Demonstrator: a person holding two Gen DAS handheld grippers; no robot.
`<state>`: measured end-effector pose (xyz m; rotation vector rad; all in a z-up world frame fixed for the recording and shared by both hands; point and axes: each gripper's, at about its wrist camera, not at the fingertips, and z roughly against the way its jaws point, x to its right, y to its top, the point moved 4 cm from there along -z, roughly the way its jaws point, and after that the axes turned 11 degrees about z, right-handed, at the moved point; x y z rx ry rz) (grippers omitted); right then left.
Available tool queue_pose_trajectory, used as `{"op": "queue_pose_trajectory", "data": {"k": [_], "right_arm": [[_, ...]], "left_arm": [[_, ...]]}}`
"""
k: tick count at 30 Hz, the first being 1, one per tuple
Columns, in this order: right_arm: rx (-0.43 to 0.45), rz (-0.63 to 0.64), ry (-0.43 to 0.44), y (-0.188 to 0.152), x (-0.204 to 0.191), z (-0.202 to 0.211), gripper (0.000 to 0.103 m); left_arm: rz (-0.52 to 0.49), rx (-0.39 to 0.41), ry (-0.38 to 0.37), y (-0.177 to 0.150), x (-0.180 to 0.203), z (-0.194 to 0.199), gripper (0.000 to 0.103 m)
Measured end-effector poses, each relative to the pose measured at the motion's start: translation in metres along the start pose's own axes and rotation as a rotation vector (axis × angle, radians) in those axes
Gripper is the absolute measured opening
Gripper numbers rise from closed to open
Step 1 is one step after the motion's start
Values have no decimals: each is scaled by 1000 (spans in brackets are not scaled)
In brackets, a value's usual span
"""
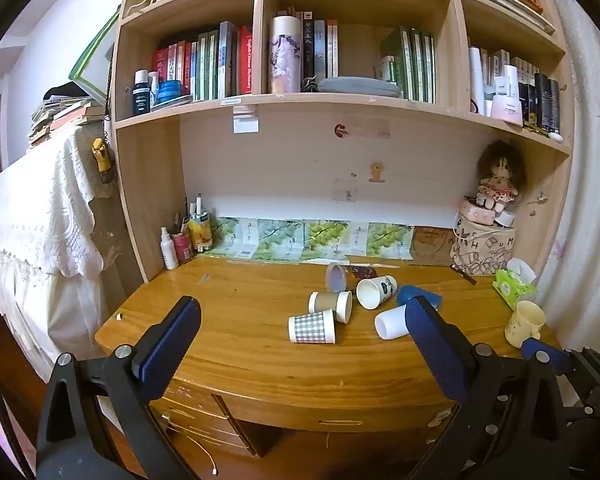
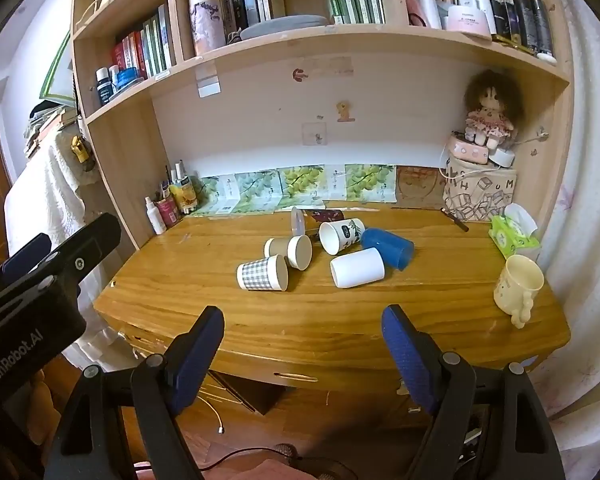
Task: Flip cup upright
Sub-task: 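Move the left gripper toward the brown-sleeved paper cup lying on its side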
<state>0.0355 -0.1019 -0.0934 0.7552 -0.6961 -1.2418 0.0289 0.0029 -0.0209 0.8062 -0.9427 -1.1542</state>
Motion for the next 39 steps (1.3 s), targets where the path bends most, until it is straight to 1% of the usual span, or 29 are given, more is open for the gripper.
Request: {"op": "queue_pose_trajectory", "data": {"k": [14,21,28,31,39], "right_arm": [[-27,-16,36,-6,1,-10,82],[-43,-39,60,-3,5,-21,82],[-55,-69,60,5,8,-35,82],[-76,-86,61,8,9,-45,82],[-145,-132,72,15,15,-77,82]], "left_arm": [[-26,-31,42,-7,-4,-4,102],[0,-21,60,1,-11,-10,102],[0,-46,62,6,-14,-30,102],[0,-66,69,8,-17,-42,102],[-21,-137,33,10,-11,-80,102]]}}
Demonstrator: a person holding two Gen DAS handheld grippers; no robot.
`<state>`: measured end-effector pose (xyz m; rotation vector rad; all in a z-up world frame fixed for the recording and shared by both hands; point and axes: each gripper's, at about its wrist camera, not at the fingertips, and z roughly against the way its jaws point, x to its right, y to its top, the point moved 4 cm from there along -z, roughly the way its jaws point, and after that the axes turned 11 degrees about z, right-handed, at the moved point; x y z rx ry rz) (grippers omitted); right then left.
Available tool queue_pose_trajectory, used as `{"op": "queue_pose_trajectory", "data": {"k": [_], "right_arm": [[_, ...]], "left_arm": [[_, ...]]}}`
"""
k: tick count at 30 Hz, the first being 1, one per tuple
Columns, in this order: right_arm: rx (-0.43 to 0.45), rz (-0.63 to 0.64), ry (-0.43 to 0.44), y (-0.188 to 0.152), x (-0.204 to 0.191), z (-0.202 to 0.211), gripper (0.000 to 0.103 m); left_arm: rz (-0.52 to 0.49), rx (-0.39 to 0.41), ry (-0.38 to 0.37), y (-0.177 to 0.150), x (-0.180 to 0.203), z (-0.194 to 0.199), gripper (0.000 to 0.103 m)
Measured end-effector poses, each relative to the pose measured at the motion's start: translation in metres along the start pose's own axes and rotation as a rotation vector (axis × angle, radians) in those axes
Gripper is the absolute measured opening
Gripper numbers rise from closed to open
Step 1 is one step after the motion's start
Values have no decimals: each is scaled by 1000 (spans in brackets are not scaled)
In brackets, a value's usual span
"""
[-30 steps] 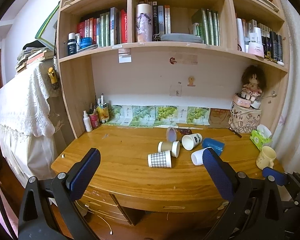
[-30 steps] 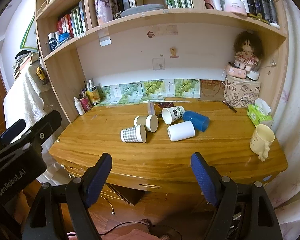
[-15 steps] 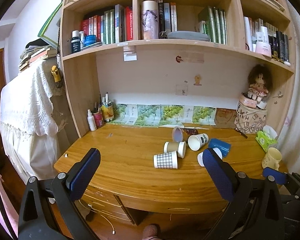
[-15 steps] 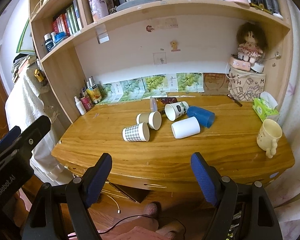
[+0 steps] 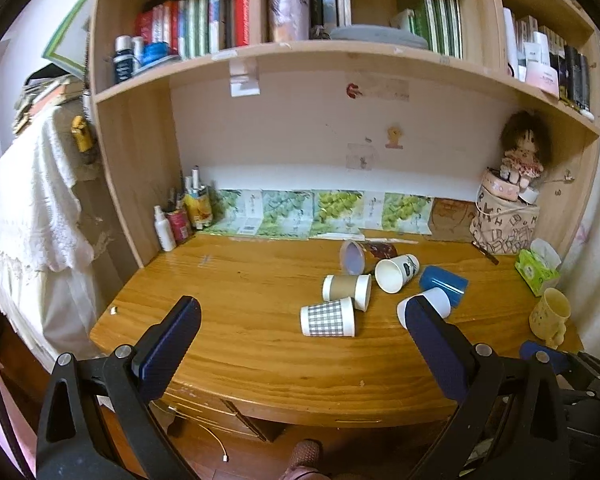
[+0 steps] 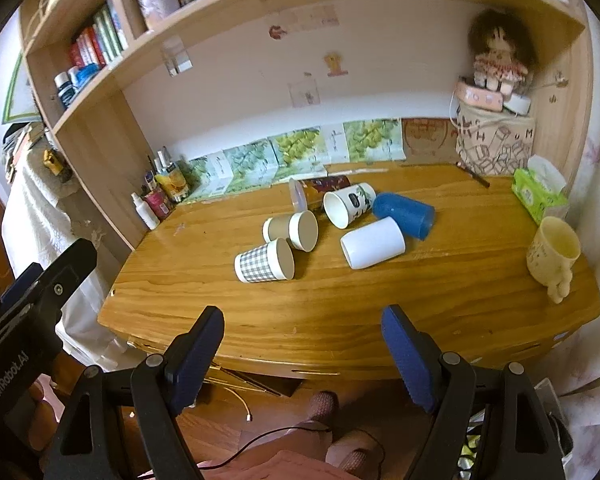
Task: Flip cup upright
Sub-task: 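Move the left gripper toward the brown-sleeved paper cup lying on its side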
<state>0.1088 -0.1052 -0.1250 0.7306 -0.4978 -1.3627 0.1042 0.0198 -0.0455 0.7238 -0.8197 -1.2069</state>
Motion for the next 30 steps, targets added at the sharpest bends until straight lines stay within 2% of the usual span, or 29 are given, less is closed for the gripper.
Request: {"op": "queue_pose_trajectory", "data": {"k": [9,18,30], "right_arm": [[-73,-77,28,16,10,-40,82],[-130,-164,85,43,15,-85,82],[-245,-315,175,61,14,-146,82]], "left_arm": [[-22,-88,-54,18,8,-54,102],[-84,-178,-121,42,18,-112,102],[-227,-321,-245,63,31,-179,102]]}}
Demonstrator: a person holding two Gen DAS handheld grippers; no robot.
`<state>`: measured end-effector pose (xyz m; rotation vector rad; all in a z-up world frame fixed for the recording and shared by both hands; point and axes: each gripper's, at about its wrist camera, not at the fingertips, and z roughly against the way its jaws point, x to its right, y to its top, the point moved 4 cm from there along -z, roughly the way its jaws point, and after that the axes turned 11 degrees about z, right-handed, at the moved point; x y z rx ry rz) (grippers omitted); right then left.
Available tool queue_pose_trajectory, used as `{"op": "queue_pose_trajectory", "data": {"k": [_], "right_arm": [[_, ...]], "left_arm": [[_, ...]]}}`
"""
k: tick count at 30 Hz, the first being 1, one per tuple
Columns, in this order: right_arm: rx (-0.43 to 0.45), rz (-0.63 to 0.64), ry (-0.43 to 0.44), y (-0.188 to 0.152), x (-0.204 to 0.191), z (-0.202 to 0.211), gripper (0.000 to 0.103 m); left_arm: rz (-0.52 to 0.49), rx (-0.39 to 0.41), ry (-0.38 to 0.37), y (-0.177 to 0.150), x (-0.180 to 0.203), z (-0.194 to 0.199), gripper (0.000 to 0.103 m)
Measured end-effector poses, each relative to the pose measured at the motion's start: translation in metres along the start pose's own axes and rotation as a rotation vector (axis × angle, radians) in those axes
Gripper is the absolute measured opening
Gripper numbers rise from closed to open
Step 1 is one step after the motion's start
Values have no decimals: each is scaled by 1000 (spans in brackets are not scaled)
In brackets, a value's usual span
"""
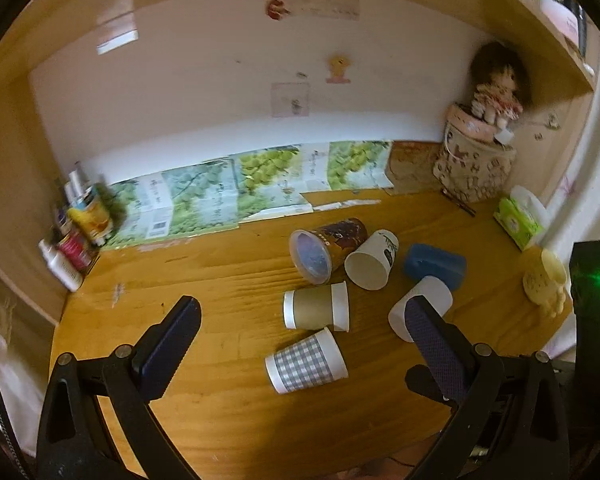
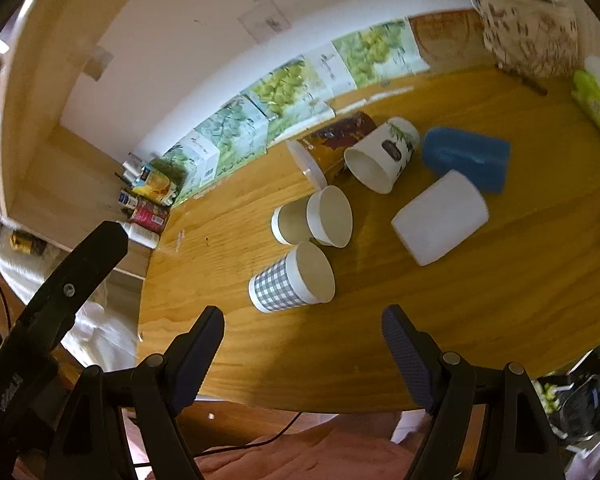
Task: Flip cup upright
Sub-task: 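Move the left gripper toward the brown-sleeved paper cup lying on its side, then close the left gripper around the brown-sleeved cup's body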
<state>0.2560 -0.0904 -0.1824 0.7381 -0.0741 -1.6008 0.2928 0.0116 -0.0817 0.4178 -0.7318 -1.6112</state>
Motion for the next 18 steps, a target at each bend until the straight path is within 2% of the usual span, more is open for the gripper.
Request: {"op": "queue_pose_trajectory", "data": {"k": [11,18], "right_arm": [[-52,-190,6,20,20,-34,82],[-118,-292,30,21,33,-63,82]], "left_arm": [[-313,-119,-42,20,11,-53,102],[-487,-190,-67,26,21,-88,102]]}}
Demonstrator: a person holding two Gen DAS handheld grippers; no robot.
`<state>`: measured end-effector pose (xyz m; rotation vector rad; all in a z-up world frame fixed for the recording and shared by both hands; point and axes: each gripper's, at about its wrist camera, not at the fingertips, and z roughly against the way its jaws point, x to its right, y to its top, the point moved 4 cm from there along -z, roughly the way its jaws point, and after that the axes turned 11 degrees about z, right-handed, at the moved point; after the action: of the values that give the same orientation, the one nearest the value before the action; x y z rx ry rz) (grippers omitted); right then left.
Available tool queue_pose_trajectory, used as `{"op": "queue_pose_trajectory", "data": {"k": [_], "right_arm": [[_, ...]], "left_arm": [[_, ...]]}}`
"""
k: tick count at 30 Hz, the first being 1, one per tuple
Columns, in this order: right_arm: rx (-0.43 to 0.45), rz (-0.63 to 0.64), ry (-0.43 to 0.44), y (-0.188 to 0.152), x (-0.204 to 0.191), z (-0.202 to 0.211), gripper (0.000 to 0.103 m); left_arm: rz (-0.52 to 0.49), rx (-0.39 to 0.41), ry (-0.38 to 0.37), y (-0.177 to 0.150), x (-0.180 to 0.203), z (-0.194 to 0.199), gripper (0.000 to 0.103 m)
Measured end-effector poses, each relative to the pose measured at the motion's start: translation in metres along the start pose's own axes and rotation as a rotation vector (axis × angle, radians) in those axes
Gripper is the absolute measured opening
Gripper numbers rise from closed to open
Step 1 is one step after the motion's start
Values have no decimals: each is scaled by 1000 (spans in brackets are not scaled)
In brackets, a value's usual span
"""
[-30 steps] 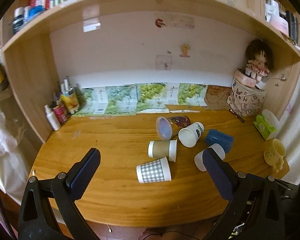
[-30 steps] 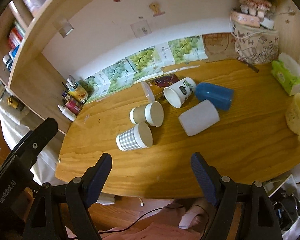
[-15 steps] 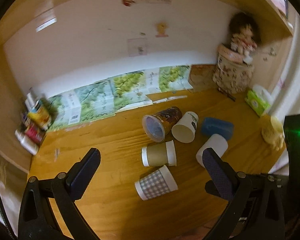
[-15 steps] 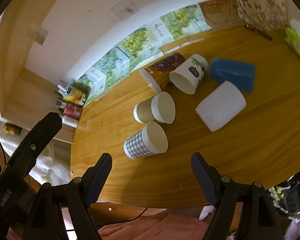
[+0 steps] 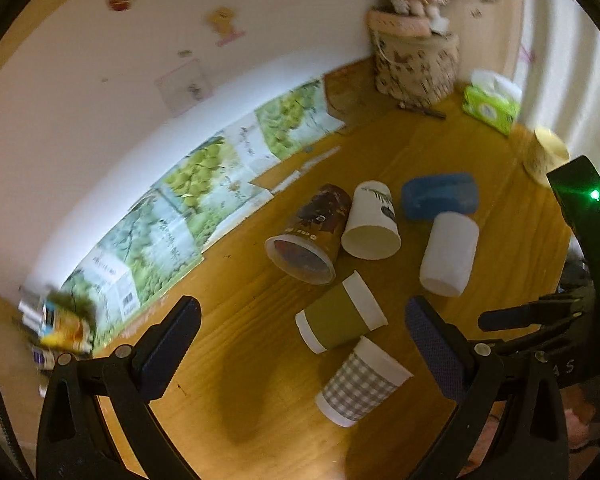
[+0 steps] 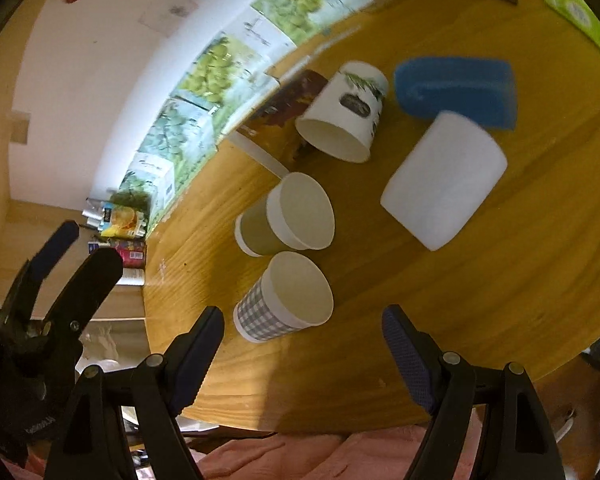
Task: Flip cup upright
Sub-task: 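Close the left gripper around the brown-sleeved cup's body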
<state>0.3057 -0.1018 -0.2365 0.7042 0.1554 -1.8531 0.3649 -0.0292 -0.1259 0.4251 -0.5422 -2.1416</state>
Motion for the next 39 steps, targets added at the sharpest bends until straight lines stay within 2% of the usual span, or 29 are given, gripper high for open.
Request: {"op": "queue_pose_trajectory", "data": {"k": [6,10,16,21,26,31,39], "right_arm": [[-31,-90,4,0,12,-17,82],[-57,-141,3,-3,20,-28,82],[-75,-205,10,-9,29,-40,82],[-79,-247,-2,-12,36,-41,82],[-82,-293,-18,-15,44,-39,82],[-83,-316,-38,-20,49,-39,82],[-77,-367,-63,-28,57,-38,82]], "left_arm": [[-92,-87,-28,7,-1,-32,102],[-109,-175,-50,7,-2,-55,102],[-153,-258,-79,2,2,-80,102],[-169,-298,-94,2,4,-96,102],[-137,-386,-144,0,4,-117,102],[-125,-427,-167,1,6,-132,102],[-186,-467,-185,-6,16,-148,101]]}}
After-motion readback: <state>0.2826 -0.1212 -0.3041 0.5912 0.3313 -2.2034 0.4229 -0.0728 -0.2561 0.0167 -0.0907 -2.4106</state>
